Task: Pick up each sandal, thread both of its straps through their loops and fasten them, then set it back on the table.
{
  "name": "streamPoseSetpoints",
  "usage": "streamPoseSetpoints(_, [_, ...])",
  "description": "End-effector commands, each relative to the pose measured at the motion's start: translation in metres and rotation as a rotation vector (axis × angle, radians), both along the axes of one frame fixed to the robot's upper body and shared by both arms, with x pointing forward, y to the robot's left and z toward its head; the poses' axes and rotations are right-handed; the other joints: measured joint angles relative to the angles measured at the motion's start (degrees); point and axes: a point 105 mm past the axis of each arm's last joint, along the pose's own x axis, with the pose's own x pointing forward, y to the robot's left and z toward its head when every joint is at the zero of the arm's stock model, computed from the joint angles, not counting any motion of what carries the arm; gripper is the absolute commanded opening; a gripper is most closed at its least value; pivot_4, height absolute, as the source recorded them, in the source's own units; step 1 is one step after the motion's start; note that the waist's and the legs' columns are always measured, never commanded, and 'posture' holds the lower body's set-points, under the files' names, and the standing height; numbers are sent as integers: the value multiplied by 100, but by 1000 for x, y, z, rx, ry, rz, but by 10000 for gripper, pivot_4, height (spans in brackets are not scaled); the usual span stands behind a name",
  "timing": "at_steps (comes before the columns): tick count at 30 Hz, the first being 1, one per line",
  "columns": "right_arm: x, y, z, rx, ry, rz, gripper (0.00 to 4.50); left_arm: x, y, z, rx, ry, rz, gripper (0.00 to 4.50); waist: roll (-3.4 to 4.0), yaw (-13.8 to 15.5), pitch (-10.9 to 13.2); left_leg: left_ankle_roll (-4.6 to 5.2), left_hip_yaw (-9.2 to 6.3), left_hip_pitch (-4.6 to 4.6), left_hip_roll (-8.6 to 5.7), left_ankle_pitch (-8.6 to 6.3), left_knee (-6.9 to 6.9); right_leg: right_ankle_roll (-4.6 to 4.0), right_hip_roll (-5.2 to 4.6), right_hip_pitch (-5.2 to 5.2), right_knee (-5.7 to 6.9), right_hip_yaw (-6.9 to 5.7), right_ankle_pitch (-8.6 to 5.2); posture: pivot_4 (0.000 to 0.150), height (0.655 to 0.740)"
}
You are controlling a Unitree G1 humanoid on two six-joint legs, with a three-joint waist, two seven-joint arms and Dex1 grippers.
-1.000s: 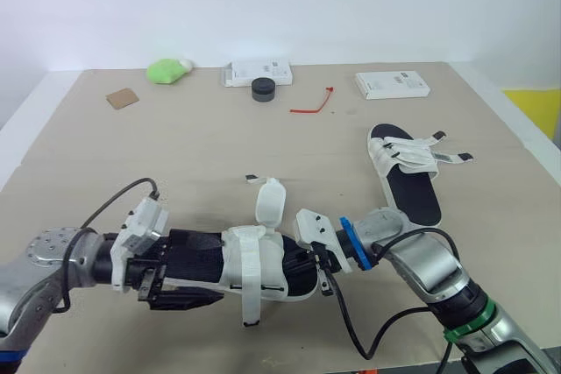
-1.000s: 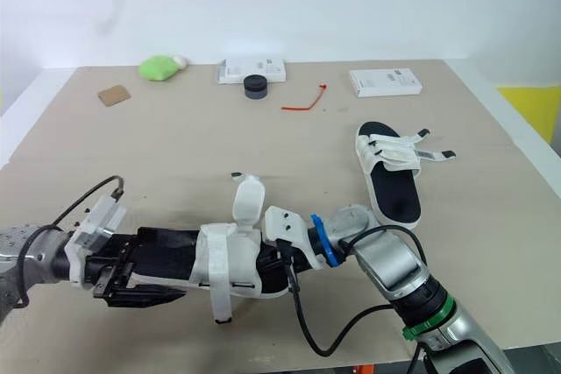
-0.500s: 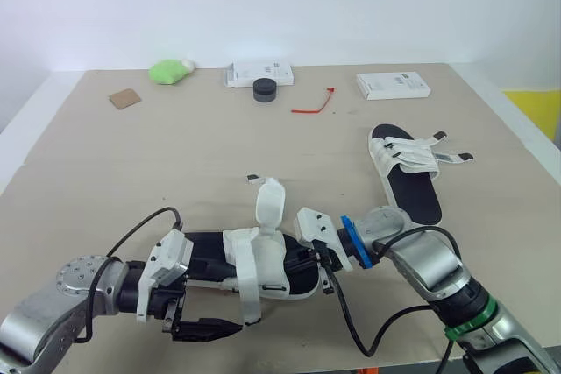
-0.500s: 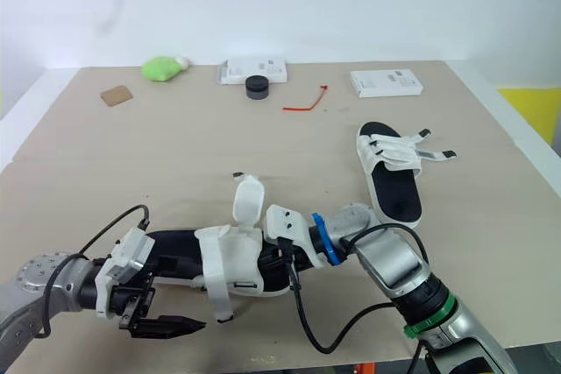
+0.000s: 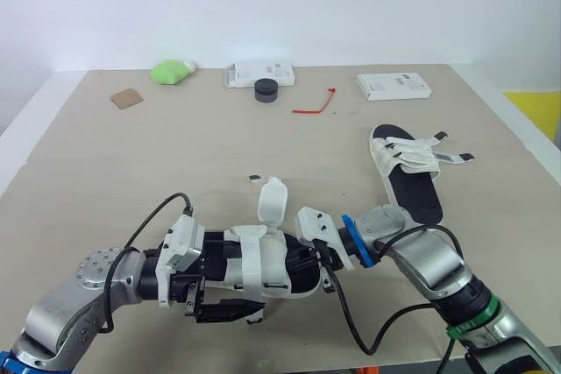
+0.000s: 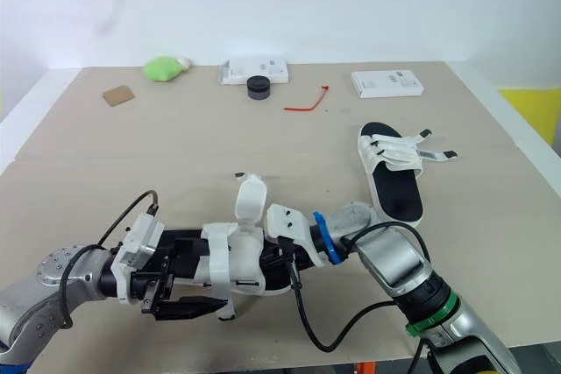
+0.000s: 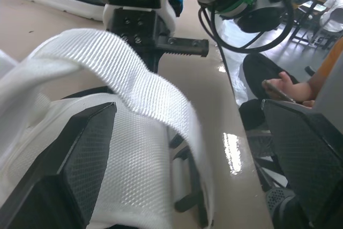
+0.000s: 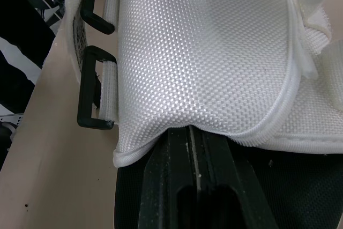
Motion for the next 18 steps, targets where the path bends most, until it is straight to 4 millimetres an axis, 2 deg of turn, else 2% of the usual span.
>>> streamPoseSetpoints(1, [-2,-13,-22,-87,77,-49,0,-16,2,8,-6,10,-68,44725,1,-1,0,0,0,0,0,0,0,0,0,0,0,0,0,1500,7400])
streamPoseSetpoints(7, [-4,-13,-23,-87,85,-48,0,-22,0,8,-27,60,-92,44725,3,6,2,0,-2,0,0,0,4,1,-1,3,0,-3,0,1500,7400])
streamPoseSetpoints(11, [-4,-11,-22,-86,86,-44,0,-18,2,-1,5,77,-83,44725,3,4,2,0,0,0,-2,0,5,4,-1,3,0,0,1,1500,7400])
streamPoseSetpoints(18, [-6,-11,-22,-87,87,-44,0,-18,3,-4,20,115,-99,44725,3,4,2,0,0,0,-1,0,5,3,-1,3,0,0,1,1500,7400])
